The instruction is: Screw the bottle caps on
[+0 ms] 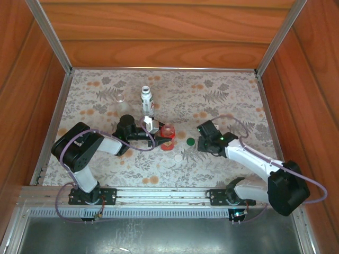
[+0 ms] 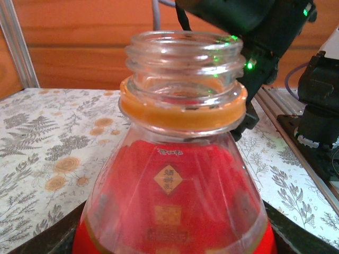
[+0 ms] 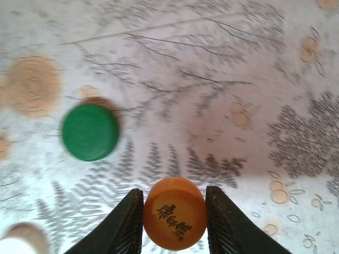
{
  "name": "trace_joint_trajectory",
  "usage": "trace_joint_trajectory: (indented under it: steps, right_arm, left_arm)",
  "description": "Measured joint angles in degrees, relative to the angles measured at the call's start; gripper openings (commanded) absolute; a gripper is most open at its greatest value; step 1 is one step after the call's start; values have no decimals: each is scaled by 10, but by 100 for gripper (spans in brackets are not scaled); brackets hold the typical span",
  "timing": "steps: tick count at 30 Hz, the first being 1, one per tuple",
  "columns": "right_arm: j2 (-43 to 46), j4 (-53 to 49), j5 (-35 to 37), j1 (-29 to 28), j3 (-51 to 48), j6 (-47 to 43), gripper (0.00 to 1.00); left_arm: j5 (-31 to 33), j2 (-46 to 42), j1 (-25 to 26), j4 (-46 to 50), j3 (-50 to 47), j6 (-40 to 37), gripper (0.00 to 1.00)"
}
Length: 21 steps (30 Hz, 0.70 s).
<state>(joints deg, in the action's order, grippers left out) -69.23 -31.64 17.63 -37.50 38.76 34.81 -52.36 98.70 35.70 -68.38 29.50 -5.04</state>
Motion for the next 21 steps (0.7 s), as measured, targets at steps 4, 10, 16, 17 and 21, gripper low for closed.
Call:
trace_joint_trajectory:
  steps: [4, 10, 16, 17, 21]
  right_arm:
    - [-24, -46, -11, -23, 73, -36, 33]
    - [-48, -120, -28, -44, 184, -77, 32]
    - [-74, -186, -42, -67, 301, -113, 33]
    - [-79, -197, -43, -71, 320, -119, 33]
    - [-99, -229, -45, -86, 391, -140, 33]
  left_arm:
    - [0, 0, 0, 0, 0, 1, 59]
    - [0, 1, 0, -2, 0, 2, 59]
    - [-1, 4, 0, -7, 0, 3, 59]
    - [-1, 5, 0, -8, 0, 3, 59]
    - [-2, 7, 0, -11, 0, 3, 59]
